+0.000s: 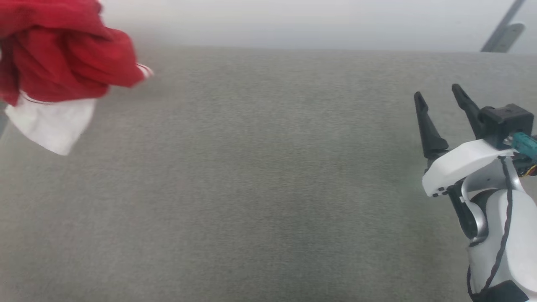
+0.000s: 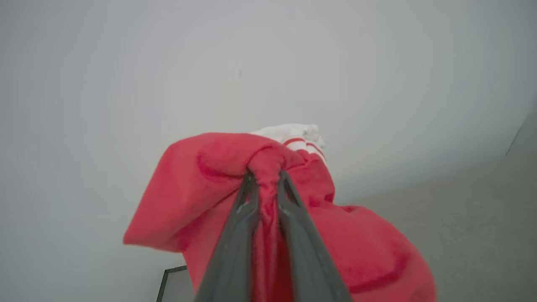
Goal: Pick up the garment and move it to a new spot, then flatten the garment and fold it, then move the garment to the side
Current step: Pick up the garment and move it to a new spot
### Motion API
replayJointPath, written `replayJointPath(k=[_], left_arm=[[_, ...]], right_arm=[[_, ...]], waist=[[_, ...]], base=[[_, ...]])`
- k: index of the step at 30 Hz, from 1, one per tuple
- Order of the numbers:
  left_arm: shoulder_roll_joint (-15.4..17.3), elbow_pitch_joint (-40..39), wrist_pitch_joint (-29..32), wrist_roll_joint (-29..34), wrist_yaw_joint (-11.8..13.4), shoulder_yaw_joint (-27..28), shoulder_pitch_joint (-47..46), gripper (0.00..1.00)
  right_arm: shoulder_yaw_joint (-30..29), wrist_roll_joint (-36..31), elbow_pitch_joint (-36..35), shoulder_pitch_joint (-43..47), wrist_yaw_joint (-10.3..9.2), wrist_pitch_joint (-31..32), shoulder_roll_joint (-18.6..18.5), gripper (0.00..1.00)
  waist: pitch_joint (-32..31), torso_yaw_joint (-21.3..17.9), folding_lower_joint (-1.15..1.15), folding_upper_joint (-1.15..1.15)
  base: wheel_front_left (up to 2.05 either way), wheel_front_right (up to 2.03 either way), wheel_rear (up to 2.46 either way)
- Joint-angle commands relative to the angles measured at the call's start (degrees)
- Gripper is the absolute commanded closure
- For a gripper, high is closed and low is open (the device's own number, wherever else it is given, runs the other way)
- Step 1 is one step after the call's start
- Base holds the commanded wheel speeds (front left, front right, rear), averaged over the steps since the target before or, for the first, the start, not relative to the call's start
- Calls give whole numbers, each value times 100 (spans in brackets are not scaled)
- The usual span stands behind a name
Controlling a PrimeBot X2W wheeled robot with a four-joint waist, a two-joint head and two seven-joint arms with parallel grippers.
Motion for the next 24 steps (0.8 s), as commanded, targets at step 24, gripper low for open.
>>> replayJointPath(k=[24], left_arm=[[-556,-2008,1071,-336,992,-797,1185,100]], right_arm=[[-501,-119,115,208,3,-432,390,0]], waist=[[506,-1994,0,0]], base=[[0,0,0]])
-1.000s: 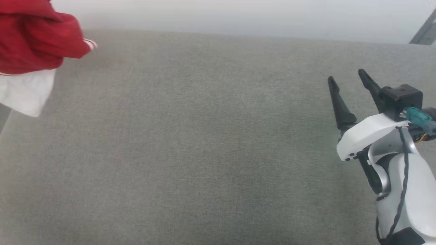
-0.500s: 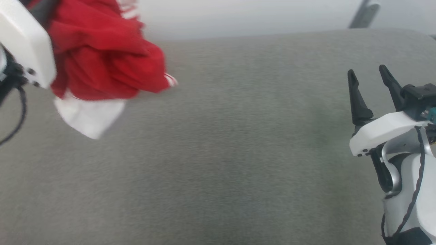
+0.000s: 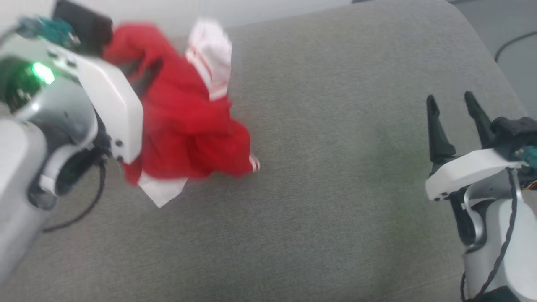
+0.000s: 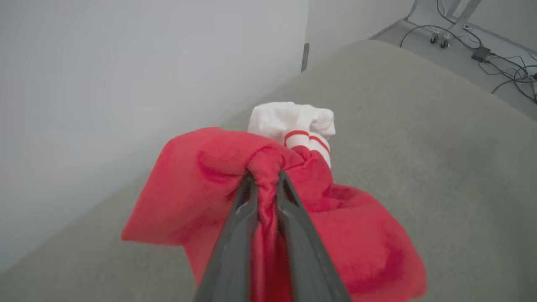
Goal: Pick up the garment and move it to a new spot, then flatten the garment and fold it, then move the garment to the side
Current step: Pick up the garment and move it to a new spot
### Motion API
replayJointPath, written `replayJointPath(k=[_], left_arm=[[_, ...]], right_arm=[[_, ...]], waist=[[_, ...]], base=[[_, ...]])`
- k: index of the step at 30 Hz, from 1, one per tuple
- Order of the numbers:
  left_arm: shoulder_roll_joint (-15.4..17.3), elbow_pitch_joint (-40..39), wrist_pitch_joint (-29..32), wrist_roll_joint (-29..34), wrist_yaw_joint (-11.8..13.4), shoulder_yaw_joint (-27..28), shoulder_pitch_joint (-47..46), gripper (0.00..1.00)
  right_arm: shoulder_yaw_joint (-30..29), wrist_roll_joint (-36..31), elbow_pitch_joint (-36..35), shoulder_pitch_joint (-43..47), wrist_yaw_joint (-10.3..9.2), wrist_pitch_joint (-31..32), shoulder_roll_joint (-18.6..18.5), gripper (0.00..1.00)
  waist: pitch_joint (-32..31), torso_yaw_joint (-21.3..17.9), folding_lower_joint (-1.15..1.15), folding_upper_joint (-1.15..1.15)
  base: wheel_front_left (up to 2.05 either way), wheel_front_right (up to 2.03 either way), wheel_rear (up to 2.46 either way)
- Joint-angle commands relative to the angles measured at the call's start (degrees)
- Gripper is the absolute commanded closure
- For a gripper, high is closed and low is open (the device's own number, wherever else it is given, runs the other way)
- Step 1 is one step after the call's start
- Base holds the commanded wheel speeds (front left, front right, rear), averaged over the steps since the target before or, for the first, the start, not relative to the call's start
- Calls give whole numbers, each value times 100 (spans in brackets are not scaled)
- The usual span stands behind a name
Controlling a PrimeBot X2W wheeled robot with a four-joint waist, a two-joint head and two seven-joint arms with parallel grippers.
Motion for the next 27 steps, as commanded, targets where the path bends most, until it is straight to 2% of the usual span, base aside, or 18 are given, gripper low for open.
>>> replayJointPath(k=[1,11,17,18,19,20,21,23,27], left_arm=[[-28,173,29,-40,20,-74,220,100],[-253,1471,112,-468,80,-415,1223,100],[-475,2290,-3,-614,-112,-565,1525,100],[-511,2423,-11,-629,-146,-599,1551,98],[-542,2541,-29,-608,-193,-636,1544,73],[-591,2653,-28,-621,-232,-652,1531,53],[-647,2746,-37,-673,-277,-652,1519,48],[-711,2863,-9,-684,-344,-647,1452,0],[-741,2888,-8,-736,-435,-618,1320,0]], right_arm=[[34,-17,72,69,3,-73,47,0],[245,50,441,30,3,-249,101,0],[362,106,631,-33,3,-327,106,0],[379,107,647,-36,3,-333,106,0],[387,105,669,-48,3,-335,105,0],[400,106,688,-59,3,-339,106,0],[405,89,709,-64,3,-339,105,0],[411,54,725,-66,3,-326,105,0],[393,20,761,-53,3,-302,107,0]], waist=[[77,-135,0,0],[111,-263,0,0],[68,-231,0,0],[49,-218,0,0],[29,-200,0,0],[5,-183,0,0],[-22,-164,0,0],[-81,-117,0,0],[-188,-31,0,0]], base=[[0,0,0],[0,0,0],[0,0,0],[0,0,0],[0,0,0],[0,0,0],[0,0,0],[0,0,0],[0,0,0]])
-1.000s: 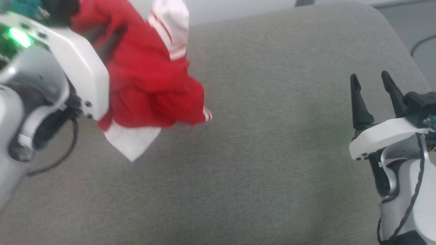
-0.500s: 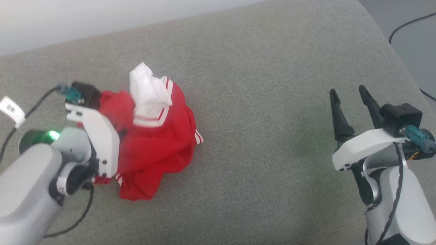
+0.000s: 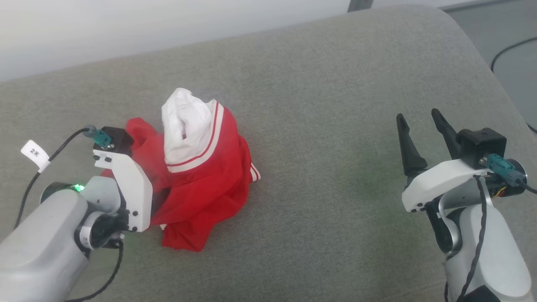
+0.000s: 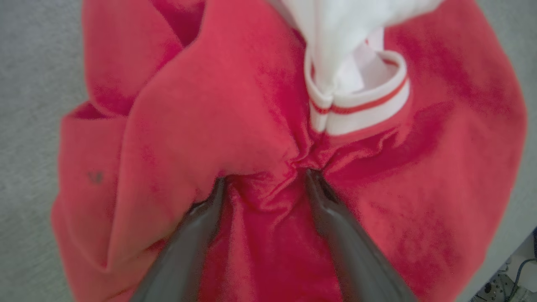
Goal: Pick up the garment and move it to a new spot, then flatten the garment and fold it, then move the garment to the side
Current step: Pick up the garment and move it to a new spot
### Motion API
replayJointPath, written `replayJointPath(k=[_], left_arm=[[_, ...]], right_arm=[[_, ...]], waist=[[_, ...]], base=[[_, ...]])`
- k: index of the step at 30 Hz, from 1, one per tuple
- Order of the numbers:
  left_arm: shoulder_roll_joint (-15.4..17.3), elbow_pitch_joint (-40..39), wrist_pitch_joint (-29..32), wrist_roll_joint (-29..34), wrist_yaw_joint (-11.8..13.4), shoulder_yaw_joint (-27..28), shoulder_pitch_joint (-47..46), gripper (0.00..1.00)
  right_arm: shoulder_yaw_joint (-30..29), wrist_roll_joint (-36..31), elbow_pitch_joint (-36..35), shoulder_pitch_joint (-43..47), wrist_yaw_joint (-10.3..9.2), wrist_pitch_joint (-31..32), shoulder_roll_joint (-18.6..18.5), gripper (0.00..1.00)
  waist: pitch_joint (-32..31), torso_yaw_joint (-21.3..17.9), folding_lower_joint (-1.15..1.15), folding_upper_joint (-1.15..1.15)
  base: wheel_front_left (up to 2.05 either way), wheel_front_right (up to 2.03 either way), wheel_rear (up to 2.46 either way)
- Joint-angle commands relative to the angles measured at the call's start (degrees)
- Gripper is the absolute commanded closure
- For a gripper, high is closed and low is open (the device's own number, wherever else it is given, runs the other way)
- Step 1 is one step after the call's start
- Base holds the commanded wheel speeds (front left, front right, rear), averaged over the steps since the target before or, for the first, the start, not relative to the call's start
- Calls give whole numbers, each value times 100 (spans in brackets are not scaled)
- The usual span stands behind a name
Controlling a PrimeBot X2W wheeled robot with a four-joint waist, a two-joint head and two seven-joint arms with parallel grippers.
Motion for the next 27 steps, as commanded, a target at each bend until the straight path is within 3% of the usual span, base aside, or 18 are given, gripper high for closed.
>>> replayJointPath(k=[1,7,14,20,27], left_arm=[[39,16,35,-3,-38,-13,-54,0],[203,-355,151,40,-65,36,-244,0],[401,-1057,315,48,170,189,-483,0],[325,-1353,115,144,343,360,-769,0],[394,-1381,-597,255,224,590,-679,0]], right_arm=[[-13,-51,7,-7,3,-5,11,0],[-15,-77,-9,82,3,32,10,0],[50,-57,-31,115,3,24,8,0],[175,-8,5,35,2,-10,10,0],[161,20,34,165,3,-193,12,0]], waist=[[-85,75,0,0],[-302,232,0,0],[-435,316,0,0],[-407,240,0,0],[-495,201,0,0]], base=[[0,0,0],[0,0,0],[0,0,0],[0,0,0],[0,0,0]])
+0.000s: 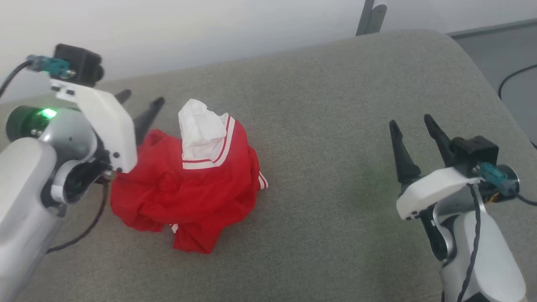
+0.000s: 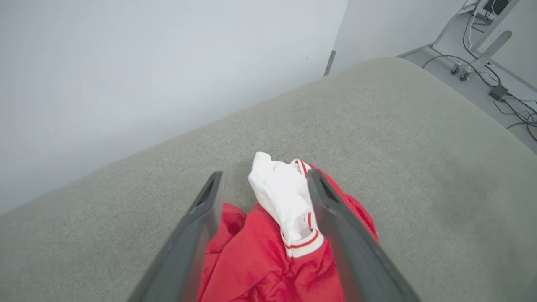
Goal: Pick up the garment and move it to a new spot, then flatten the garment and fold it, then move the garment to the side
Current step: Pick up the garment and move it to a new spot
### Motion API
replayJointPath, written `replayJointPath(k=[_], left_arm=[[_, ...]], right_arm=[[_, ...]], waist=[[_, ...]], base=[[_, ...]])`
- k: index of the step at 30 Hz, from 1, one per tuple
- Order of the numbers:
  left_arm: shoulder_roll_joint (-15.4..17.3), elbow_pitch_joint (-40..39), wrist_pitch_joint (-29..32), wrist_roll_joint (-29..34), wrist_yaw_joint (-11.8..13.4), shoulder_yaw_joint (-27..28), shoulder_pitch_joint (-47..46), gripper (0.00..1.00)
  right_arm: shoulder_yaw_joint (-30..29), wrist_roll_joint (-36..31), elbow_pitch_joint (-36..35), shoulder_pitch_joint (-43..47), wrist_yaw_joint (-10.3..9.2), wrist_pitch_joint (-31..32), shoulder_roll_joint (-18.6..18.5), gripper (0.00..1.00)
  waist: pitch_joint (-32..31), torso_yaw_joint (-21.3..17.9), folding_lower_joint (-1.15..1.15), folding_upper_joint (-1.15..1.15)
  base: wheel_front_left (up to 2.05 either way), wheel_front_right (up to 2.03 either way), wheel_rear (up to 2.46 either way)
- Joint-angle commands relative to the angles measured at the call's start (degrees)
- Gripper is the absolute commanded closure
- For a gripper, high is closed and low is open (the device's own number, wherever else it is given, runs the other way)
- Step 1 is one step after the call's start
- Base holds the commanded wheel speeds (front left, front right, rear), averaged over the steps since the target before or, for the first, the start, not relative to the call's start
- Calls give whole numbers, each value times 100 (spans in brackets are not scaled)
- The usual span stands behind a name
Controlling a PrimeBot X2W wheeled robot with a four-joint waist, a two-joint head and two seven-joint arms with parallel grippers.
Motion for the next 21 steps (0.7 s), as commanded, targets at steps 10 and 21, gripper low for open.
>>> replayJointPath(k=[10,21], left_arm=[[277,65,-1564,99,-116,505,909,0],[520,120,-2848,-6,-80,916,2233,0]], right_arm=[[-185,-38,104,385,3,-251,-126,0],[-120,89,284,576,2,-448,-386,0]], waist=[[-436,380,0,0],[-712,851,0,0]], base=[[0,0,0],[0,0,0]])
